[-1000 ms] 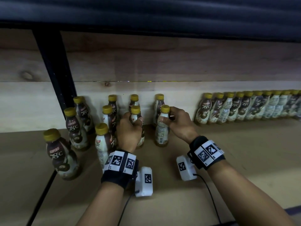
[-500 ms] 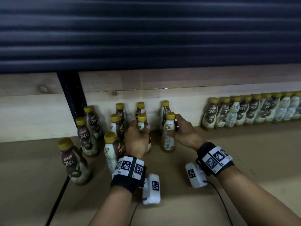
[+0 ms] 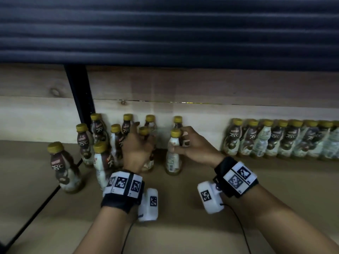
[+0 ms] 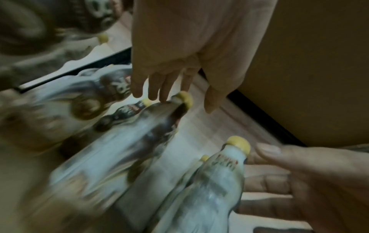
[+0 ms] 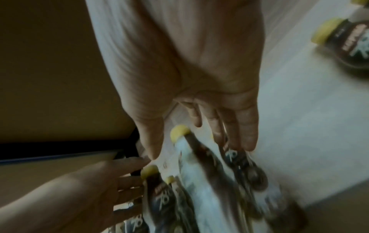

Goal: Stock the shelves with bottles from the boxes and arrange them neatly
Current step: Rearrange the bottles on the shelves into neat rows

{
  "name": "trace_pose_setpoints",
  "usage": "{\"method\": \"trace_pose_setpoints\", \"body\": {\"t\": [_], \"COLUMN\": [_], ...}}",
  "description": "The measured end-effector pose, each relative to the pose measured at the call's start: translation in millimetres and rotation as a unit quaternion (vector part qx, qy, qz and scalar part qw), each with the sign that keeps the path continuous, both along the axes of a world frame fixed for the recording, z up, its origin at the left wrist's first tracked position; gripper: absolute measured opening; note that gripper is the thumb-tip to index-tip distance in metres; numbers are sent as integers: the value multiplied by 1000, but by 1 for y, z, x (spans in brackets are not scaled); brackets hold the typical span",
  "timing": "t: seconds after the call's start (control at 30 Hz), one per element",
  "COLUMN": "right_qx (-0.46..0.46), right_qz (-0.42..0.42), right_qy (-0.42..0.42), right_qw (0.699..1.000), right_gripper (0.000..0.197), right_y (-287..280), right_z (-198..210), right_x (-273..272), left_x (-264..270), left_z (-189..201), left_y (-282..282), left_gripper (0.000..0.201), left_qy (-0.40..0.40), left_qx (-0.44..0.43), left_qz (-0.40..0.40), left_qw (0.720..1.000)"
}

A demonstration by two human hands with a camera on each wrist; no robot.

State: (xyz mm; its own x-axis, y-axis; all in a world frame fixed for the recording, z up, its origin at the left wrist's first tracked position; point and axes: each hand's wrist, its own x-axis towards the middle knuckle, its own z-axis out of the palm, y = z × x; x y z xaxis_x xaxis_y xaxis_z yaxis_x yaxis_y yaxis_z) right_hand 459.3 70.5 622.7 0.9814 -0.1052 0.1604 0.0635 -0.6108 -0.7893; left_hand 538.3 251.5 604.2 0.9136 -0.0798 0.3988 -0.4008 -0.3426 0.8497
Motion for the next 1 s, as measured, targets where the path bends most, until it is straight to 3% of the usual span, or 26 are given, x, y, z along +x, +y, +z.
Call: {"method": "trace_pose_setpoints", "body": {"t": [0.13,0.27,0.4,0.53,0.67,0.77,0.87,1.0], "right_qx": [-59,-141,-160,-156,-106,-73,-87,-129], "right_qz": [-1,-86,-151,-208,-195,-179,-174,-154], "right_qy": [-24,-37,-59,-64,-35,-17,-24,-44], "right_qw": [998,986,974,964,974,981,981,979], "right_gripper": [53,38,12,36,59,63,66,61], "right_y": [-47,-112,-172,-212,-232,-236,-237,-235], "right_z": [28,45,50,41,30,23,17,4], "right_x": [-21,-37,-45,-45,-40,-39,-41,-51], "left_x": [-10,-19,-24,-20,-19,-28,-40,-55], "left_z": [46,76,76,47,22,12,5,-4], "left_y": [-26,-80,-157,-221,-260,-277,-286,-291], "left_gripper": [33,16,16,30,58,49,32,34], "left_qy": [-128,-109,-87,-1,63,74,73,36], "left_qx": [83,111,226,250,242,205,188,163], "left_qz": [82,-47,-133,-182,-185,-191,-145,-80], "left_qw": [985,987,961,951,950,957,969,983]}}
